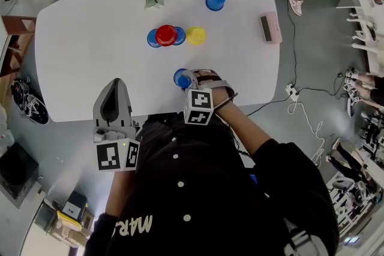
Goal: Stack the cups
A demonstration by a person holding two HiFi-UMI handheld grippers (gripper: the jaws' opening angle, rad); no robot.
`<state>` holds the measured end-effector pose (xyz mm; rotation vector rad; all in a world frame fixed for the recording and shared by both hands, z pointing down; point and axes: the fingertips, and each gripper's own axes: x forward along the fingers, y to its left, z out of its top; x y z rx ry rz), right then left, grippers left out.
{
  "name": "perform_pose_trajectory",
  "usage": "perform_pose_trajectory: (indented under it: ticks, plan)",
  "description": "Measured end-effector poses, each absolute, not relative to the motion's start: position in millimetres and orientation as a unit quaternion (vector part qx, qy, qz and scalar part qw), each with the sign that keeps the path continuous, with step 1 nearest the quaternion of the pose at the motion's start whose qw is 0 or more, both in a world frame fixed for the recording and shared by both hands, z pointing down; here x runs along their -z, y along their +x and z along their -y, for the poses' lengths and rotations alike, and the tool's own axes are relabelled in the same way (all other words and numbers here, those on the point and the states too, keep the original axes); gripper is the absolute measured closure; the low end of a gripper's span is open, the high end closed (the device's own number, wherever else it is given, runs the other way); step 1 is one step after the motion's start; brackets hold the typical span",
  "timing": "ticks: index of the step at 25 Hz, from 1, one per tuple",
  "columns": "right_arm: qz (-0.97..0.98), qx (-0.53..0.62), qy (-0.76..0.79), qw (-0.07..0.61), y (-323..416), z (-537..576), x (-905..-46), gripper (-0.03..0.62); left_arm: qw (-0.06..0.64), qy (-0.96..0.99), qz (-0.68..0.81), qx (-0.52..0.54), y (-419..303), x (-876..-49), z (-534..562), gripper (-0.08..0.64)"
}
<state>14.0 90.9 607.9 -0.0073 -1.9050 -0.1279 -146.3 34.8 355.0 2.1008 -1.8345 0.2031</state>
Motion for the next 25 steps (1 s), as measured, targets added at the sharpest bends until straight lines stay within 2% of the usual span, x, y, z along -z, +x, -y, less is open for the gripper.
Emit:
perform_pose_trajectory:
  ticks: [15, 25]
  plan:
    - [0.831, 0.026, 0.087, 0.548, 33, -4, -521, 0.370, 0.169, 0.742, 0.646, -0.055, -144, -351, -34, 0.549]
    - [0.828, 0.009, 0.105, 0.550, 34, 59, -506, 0.370, 0.170, 0.740, 0.648, -0.053, -148, -351, -38, 0.549]
